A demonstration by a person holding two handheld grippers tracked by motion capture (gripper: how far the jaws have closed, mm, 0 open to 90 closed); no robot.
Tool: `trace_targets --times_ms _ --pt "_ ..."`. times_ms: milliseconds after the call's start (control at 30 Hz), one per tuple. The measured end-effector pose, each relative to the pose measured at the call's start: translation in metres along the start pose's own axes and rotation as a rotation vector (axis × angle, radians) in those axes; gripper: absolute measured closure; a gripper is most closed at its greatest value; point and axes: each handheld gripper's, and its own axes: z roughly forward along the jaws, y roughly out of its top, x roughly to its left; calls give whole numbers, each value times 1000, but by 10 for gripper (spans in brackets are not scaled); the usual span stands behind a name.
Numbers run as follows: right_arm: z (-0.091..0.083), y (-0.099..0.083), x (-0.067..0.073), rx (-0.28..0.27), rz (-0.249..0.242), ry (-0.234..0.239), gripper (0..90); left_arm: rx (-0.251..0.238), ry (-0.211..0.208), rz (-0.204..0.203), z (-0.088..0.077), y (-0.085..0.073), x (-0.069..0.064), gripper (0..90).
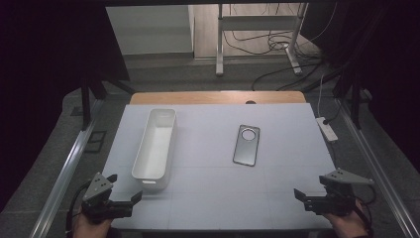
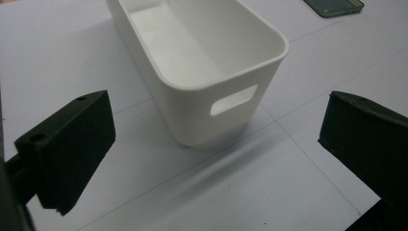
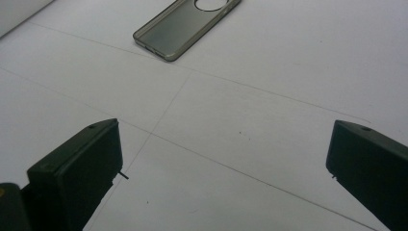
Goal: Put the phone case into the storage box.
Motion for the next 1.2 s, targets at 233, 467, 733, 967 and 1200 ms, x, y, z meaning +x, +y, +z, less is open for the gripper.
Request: trace_targets --times_ms 233,467,733,967,1200 --pt "0 0 1 4 -8 9 0 -3 -16 -21 0 -1 3 1" --pt "1 1 1 14 -13 10 0 5 -37 -17 1 -1 3 0" --pt "3 1 2 32 -17 14 4 21 -35 4 2 0 1 4" --pt "4 2 3 42 -36 21 9 17 -39 -7 2 0 3 6" --pt "7 4 5 45 -33 24 0 31 -34 3 4 1 1 9"
